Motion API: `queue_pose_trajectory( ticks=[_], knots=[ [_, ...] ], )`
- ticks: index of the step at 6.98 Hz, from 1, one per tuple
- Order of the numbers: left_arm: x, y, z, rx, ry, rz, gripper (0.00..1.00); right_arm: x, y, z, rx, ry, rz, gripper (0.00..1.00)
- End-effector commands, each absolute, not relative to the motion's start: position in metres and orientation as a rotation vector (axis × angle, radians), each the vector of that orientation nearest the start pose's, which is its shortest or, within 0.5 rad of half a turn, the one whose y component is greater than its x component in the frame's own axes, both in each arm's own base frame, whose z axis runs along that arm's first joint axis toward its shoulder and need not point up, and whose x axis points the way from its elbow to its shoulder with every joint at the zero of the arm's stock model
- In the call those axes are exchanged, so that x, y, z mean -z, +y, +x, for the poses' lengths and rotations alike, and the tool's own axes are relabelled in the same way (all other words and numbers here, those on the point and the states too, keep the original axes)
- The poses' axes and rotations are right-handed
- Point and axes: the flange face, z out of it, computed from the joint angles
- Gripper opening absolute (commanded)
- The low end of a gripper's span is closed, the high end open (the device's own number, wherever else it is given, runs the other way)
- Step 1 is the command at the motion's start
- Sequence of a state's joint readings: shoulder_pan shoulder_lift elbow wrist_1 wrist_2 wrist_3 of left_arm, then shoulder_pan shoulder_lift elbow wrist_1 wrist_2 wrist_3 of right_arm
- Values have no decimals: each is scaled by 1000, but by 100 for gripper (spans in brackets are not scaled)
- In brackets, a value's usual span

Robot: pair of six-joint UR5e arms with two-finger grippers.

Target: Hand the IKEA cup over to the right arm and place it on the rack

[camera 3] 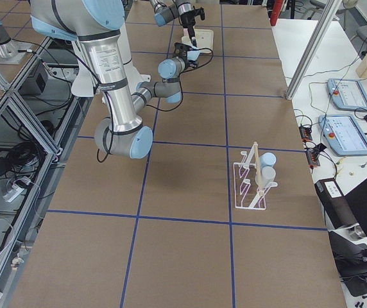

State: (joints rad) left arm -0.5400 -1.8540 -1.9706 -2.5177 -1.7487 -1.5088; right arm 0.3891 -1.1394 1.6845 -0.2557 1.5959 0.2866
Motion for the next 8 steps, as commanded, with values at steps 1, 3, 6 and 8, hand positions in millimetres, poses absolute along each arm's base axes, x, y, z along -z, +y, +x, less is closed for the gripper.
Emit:
queue_pose_trajectory(
  ticks=[1,3,6,8],
  knots=[
    [-228,-387,361,160,1331,417,100,-234,-378,-473,650,-1170,1347,0],
    [-260,-386,302,46,1110,510,100,-243,-436,-437,717,-986,1246,0],
    [-334,-403,210,-192,896,616,100,-250,-498,-374,927,-576,1202,0],
    [-375,-411,143,-288,787,656,100,-268,-531,-291,1080,-294,1124,0]
  ],
)
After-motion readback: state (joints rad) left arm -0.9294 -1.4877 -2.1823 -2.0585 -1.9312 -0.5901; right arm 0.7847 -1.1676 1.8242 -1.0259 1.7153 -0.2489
